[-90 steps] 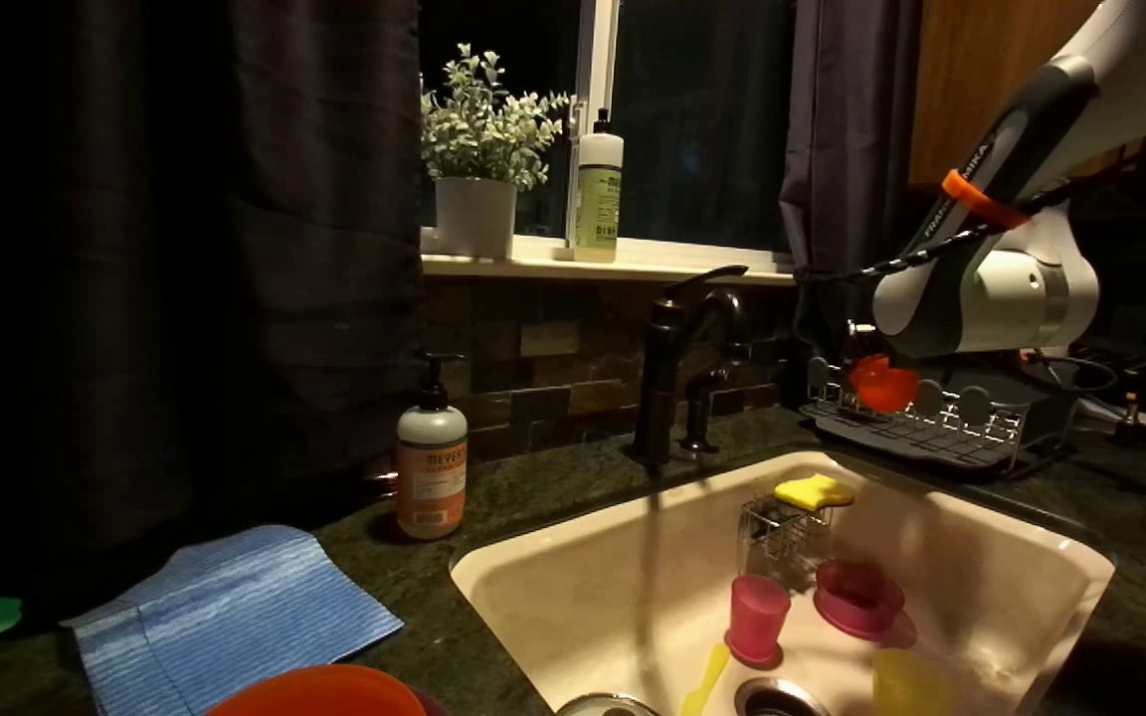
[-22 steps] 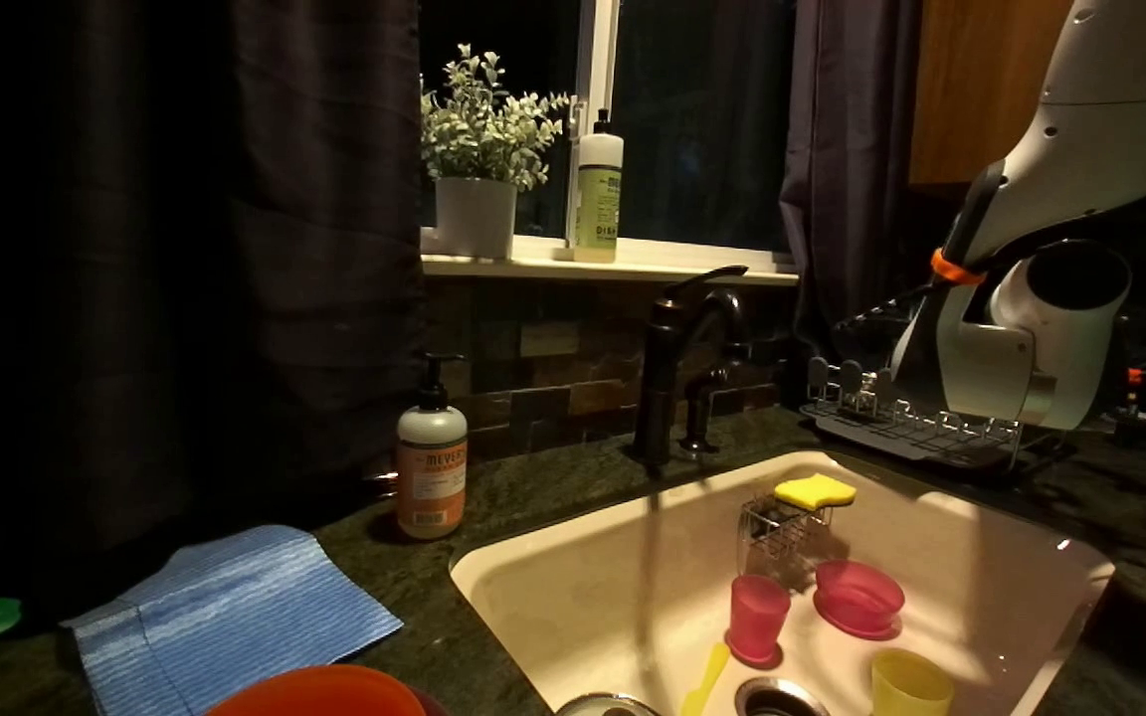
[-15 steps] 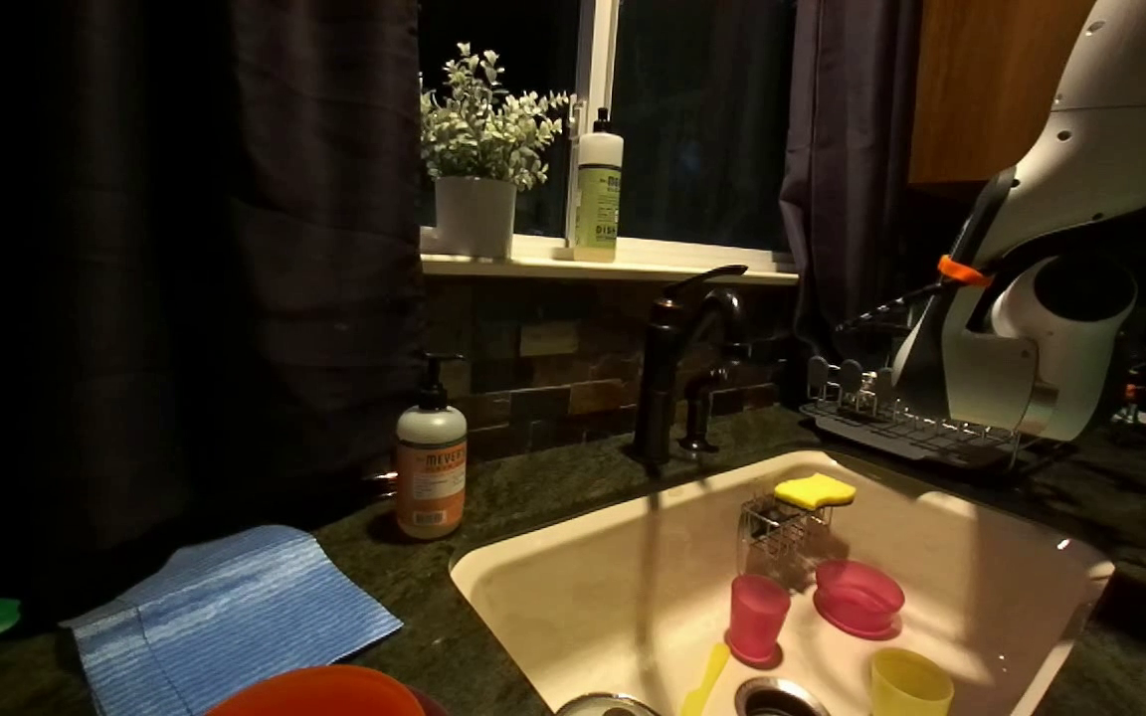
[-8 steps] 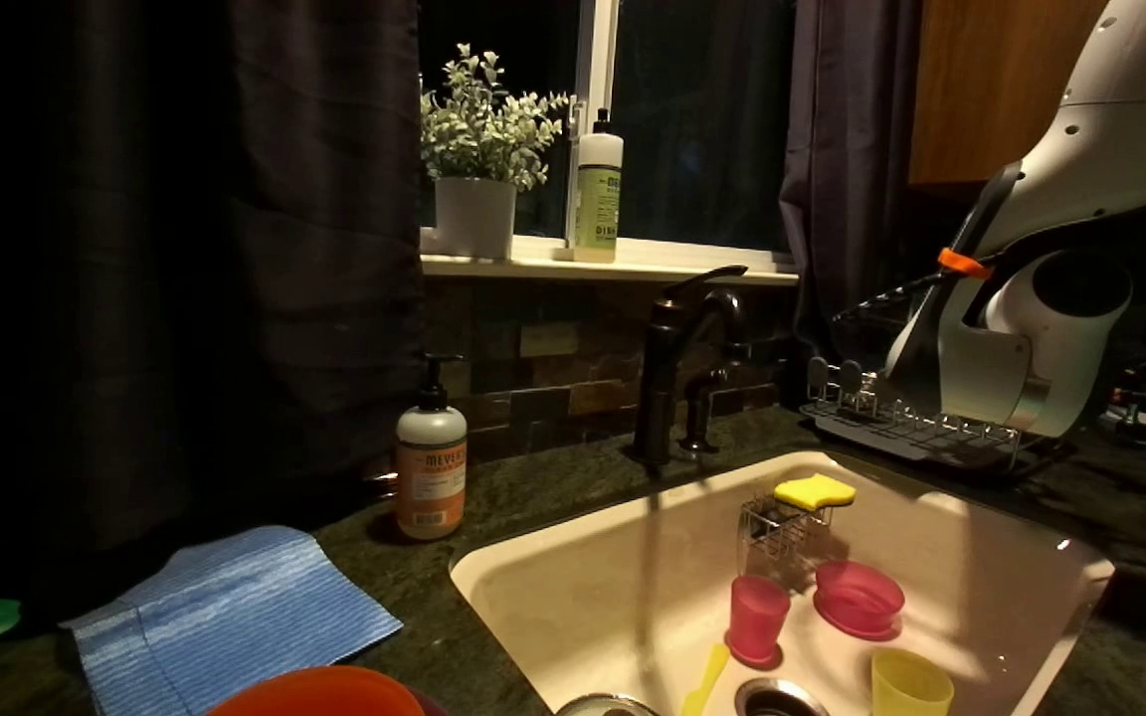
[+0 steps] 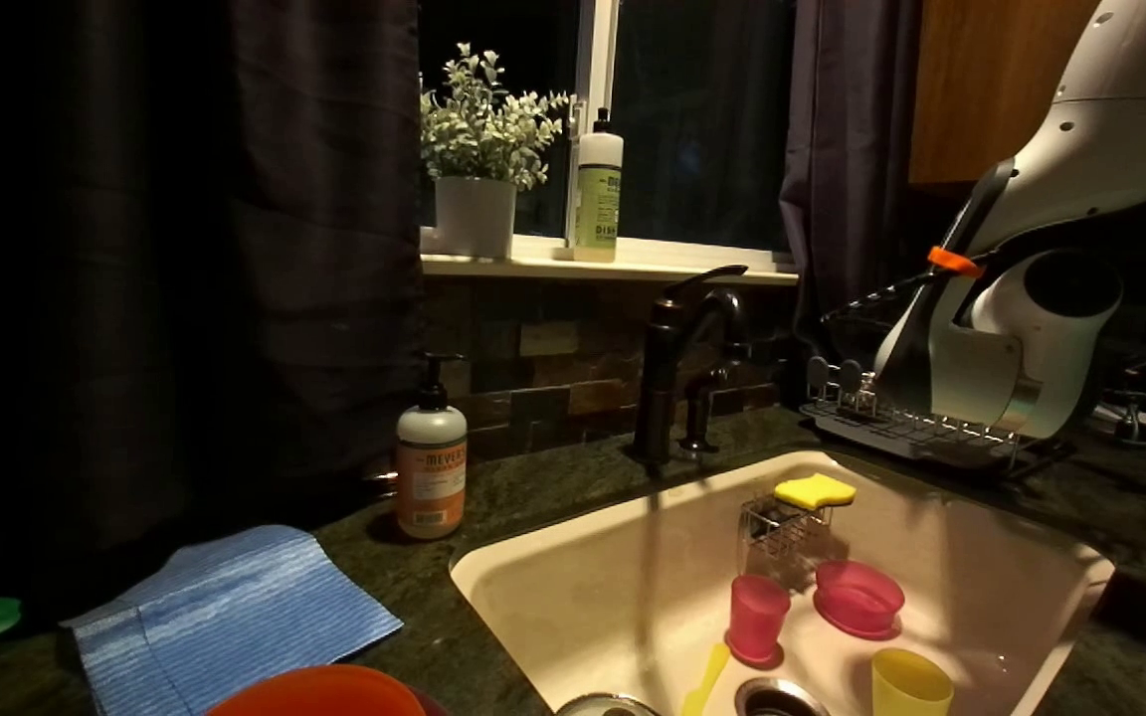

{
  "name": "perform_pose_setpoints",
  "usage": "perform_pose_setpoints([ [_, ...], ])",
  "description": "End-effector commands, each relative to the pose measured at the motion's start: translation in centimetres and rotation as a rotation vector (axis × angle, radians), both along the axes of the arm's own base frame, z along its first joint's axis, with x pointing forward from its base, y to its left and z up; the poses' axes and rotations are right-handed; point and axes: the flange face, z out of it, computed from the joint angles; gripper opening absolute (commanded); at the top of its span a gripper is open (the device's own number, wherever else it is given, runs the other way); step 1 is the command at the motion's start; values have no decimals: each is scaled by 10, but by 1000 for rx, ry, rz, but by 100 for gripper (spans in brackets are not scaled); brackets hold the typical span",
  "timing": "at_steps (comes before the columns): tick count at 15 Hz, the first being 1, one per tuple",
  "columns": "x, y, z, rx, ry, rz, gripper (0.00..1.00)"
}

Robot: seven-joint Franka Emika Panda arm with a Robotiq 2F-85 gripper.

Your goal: Remove the orange cup from the sink

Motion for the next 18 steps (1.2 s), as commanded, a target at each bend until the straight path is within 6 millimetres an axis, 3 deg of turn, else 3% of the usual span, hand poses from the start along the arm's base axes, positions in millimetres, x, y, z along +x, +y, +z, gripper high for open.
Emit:
perform_pose_setpoints([
  [1,2,8,-1,-12,18,29,93],
  [3,2,13,-1,-9,18,41,100],
  [10,-2,25,13,40,7,59,100],
  [18,-12,16,37,211,195,92,100],
])
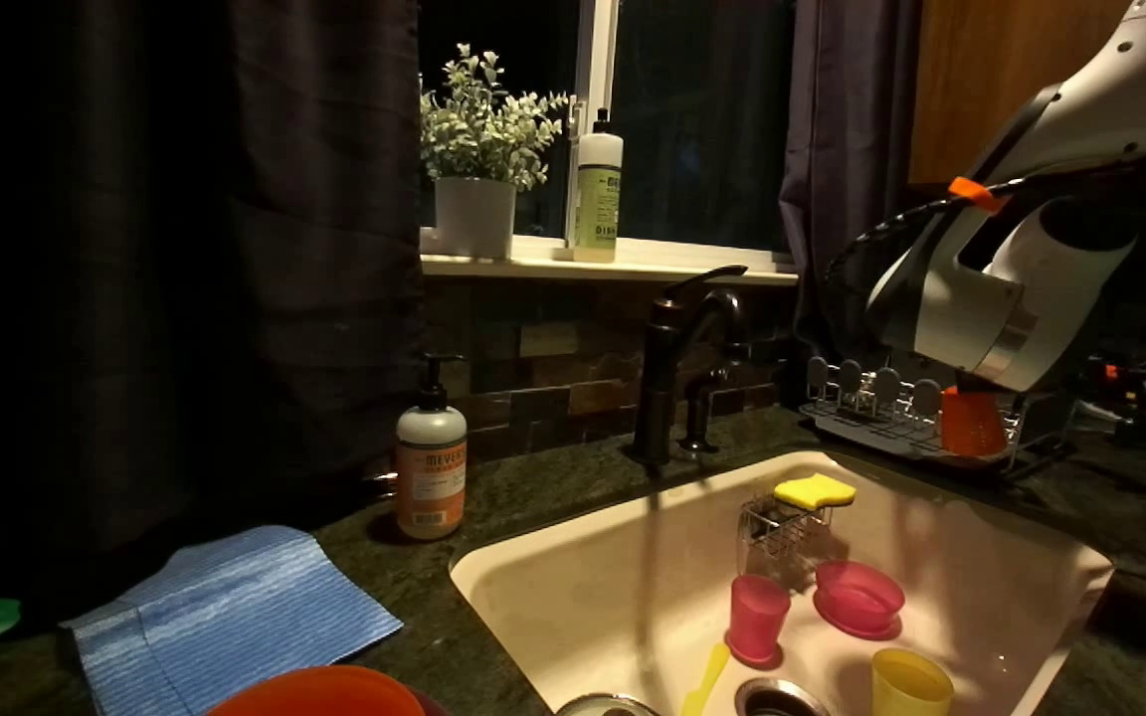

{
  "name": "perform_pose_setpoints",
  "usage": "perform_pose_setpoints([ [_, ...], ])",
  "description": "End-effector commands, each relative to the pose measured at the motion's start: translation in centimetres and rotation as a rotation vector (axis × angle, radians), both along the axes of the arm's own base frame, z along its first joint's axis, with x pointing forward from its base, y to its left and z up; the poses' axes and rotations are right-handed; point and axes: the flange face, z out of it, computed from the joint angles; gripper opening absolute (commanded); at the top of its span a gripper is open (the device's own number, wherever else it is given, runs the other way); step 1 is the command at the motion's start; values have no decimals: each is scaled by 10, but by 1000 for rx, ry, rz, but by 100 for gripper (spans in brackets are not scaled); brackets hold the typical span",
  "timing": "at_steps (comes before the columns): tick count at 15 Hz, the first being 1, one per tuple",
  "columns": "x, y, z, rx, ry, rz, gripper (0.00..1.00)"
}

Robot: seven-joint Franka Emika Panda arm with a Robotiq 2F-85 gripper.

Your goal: Remove the orange cup from the sink

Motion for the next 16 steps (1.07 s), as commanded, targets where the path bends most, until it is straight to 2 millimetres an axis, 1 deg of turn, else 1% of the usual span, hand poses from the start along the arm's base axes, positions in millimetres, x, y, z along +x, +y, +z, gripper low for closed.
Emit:
perform_pose_setpoints([
  [1,-9,1,20,53,83,60,100],
  [4,-14,2,29,61,154,99,100],
  [7,-14,2,42,84,189,136,100],
  [10,-16,5,50,123,222,152,100],
  [11,-17,7,50,138,240,155,100],
  [16,-19,21,66,201,302,167,100],
])
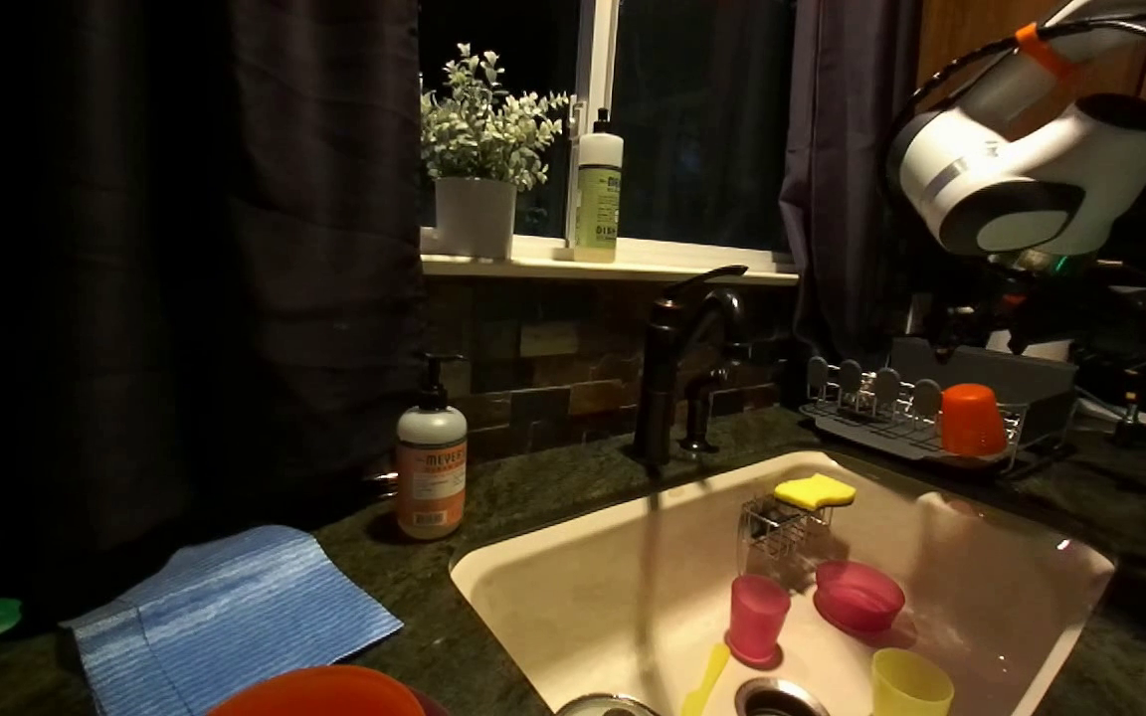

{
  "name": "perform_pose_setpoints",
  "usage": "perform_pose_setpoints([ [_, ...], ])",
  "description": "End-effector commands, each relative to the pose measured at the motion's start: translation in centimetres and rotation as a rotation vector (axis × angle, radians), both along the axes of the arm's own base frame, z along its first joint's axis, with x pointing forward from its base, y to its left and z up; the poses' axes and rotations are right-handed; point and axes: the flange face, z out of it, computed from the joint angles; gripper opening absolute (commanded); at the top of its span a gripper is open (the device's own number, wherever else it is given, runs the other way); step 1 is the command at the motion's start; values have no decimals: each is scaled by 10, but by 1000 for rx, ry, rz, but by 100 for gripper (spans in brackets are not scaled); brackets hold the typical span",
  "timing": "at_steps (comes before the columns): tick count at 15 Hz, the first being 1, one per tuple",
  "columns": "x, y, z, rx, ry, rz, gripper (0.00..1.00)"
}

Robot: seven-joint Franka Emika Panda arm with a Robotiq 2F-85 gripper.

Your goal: Remove the orange cup from the sink

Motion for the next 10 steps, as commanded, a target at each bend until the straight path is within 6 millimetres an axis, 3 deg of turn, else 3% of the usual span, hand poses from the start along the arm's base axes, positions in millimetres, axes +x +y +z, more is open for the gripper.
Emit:
perform_pose_setpoints([
  [1,0,14,14,70,30,39,100],
  [3,-1,22,21,101,55,62,100],
  [7,2,20,60,115,68,10,100],
  [8,5,23,35,113,37,6,100],
  [10,7,20,51,107,23,-10,100],
])
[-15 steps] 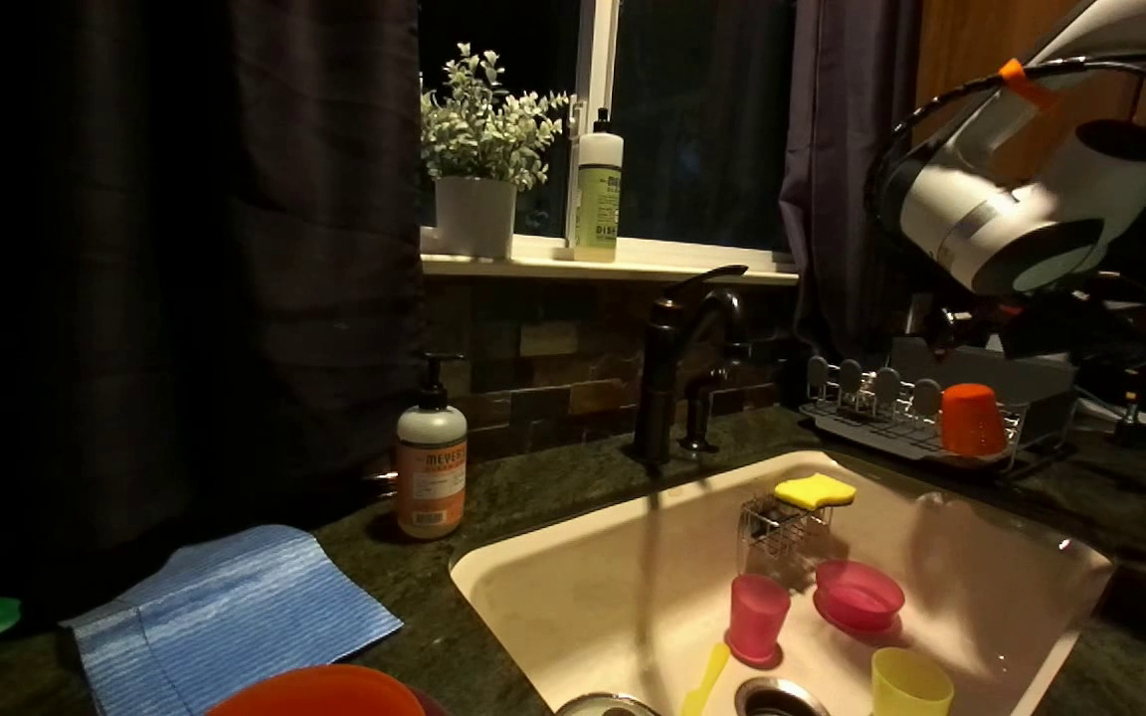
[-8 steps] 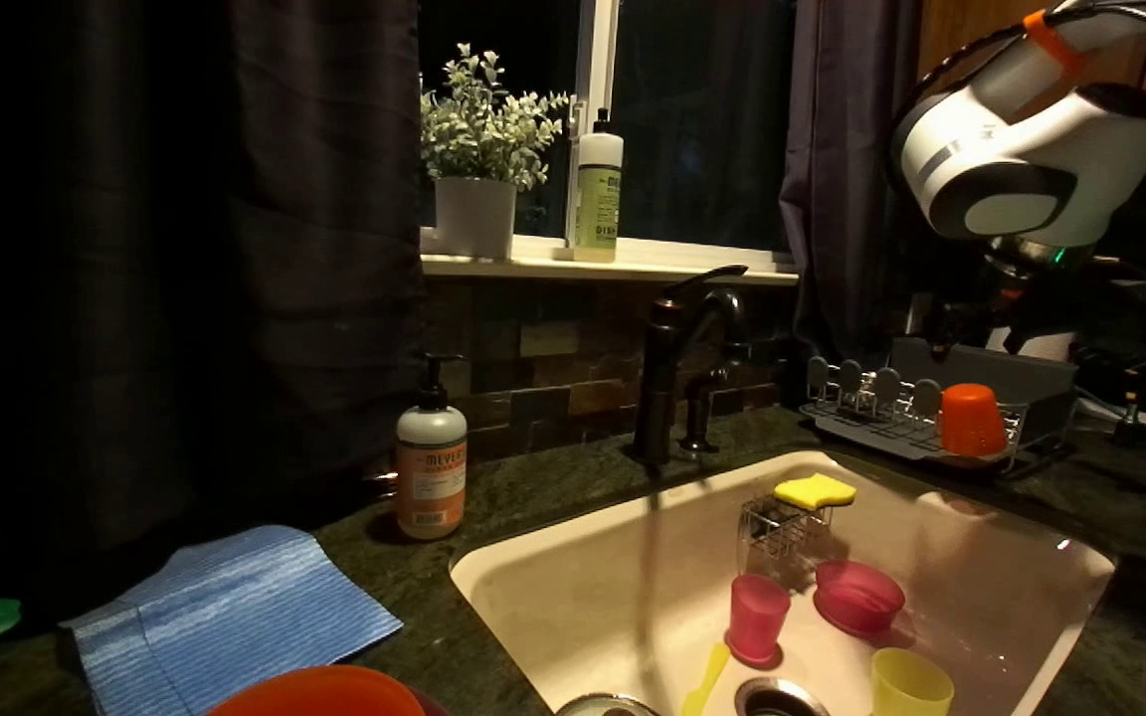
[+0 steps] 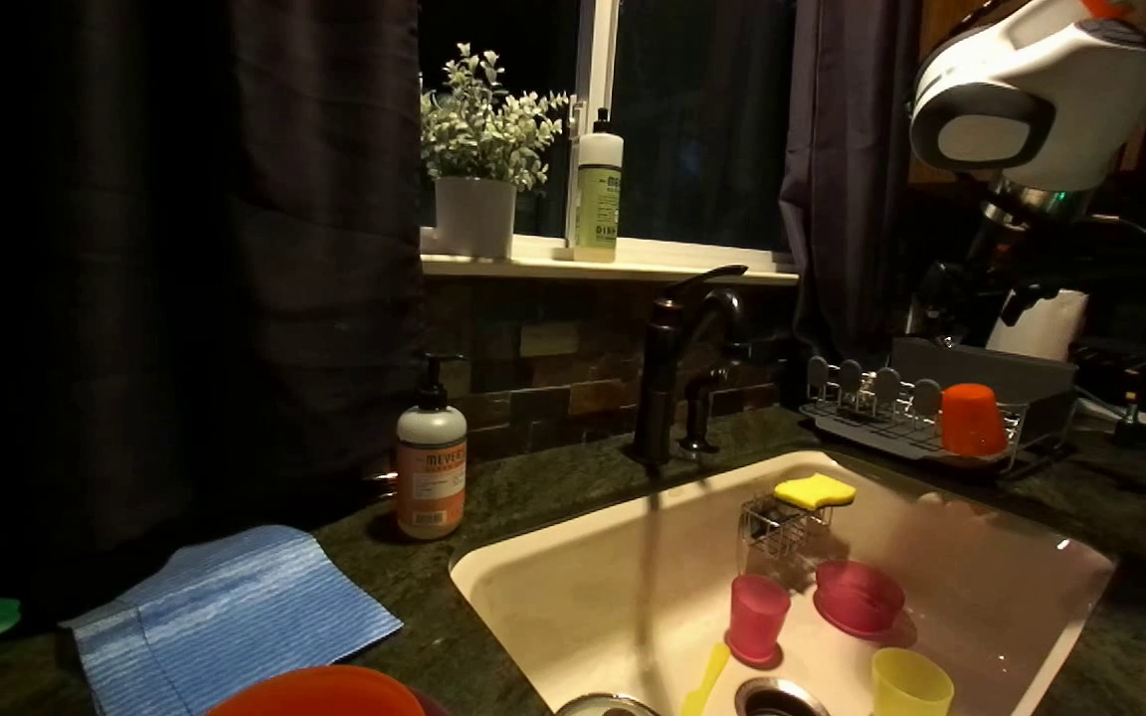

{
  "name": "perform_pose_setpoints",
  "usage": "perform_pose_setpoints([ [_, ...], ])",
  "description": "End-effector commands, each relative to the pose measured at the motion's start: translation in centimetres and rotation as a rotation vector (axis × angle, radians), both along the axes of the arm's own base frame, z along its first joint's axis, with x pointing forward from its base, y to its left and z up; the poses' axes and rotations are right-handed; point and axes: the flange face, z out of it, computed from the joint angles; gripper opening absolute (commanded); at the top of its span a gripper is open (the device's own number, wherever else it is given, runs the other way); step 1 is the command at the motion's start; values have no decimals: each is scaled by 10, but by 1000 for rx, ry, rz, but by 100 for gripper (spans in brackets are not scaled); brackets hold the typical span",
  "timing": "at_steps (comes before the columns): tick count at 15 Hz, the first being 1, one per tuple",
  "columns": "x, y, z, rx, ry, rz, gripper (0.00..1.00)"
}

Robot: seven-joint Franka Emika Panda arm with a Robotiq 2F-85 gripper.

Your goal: Remove the orange cup from the sink

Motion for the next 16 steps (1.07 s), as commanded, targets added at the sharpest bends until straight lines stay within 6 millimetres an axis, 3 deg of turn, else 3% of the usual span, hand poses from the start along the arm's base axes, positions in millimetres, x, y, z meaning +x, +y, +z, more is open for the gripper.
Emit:
perform_pose_setpoints([
  [1,0,-1,3,-3,3,1,100],
  [16,-1,-1,2,-5,18,18,100],
])
